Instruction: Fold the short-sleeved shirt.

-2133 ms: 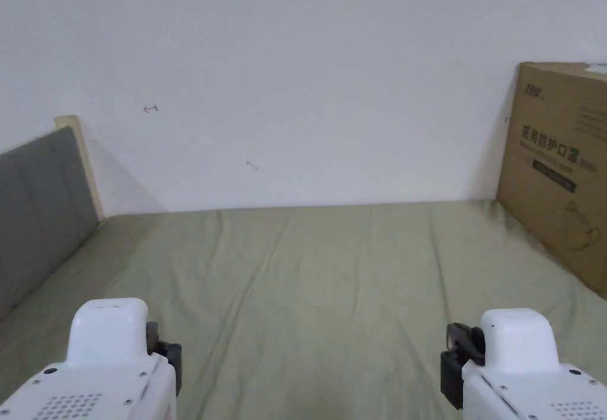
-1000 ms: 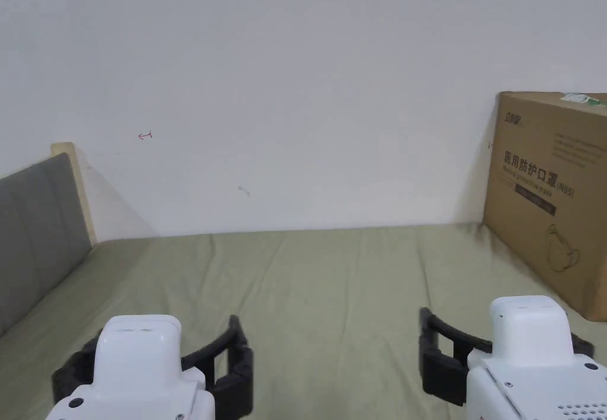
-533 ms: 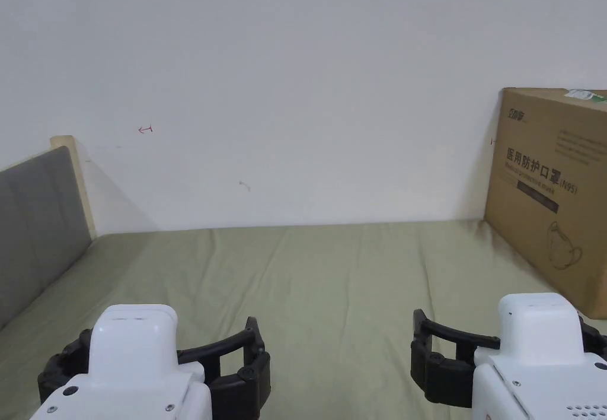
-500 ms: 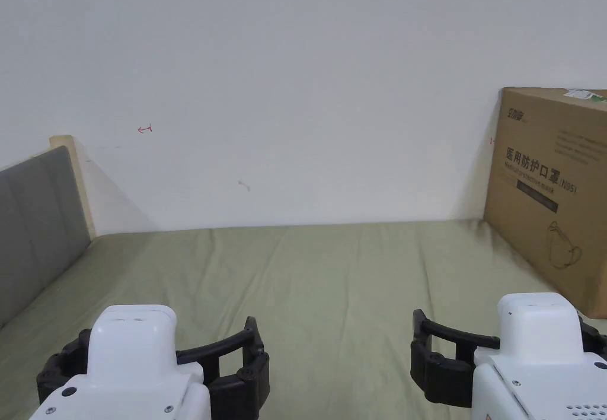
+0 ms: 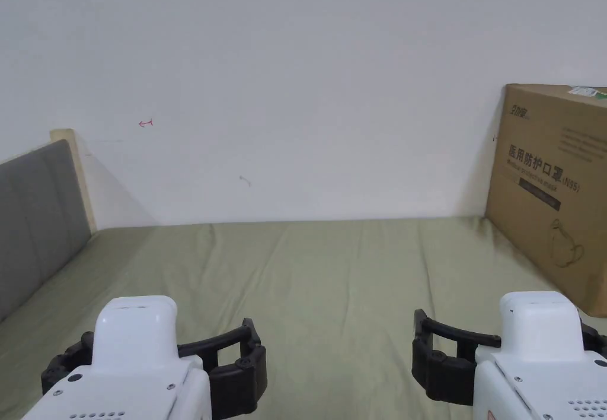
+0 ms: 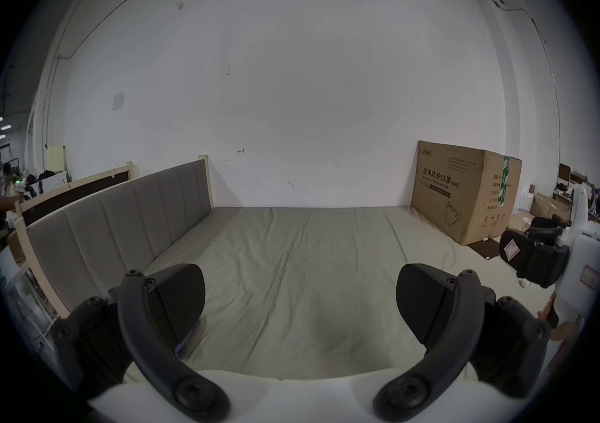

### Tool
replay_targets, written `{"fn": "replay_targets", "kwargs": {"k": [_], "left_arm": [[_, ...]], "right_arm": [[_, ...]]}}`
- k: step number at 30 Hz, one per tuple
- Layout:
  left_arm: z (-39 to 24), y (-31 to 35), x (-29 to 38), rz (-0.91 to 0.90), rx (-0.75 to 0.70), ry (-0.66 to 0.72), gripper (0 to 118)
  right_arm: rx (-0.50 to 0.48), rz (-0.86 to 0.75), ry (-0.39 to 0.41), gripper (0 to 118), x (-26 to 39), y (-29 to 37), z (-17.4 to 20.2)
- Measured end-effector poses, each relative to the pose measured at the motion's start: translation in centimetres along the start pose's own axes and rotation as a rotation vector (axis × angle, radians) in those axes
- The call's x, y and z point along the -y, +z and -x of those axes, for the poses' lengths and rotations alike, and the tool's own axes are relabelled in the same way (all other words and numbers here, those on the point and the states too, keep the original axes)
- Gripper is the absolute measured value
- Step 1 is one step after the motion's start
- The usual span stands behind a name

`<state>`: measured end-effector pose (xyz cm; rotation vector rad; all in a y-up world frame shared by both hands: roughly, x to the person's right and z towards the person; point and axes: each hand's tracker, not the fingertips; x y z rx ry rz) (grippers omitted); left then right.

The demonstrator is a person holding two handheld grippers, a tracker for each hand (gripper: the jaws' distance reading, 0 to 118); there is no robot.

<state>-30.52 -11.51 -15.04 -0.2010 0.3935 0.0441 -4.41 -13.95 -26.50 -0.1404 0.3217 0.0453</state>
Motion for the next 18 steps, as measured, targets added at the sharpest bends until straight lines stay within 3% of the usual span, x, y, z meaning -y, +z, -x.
{"fn": "replay_targets", "kwargs": {"k": [18], "left_arm": [[-1.2, -0.1, 0.2, -0.018, -0.028, -0.052, 118]], "right_arm": [[-0.003, 0.011, 0.004, 117, 0.3, -0.3, 0.2]]}}
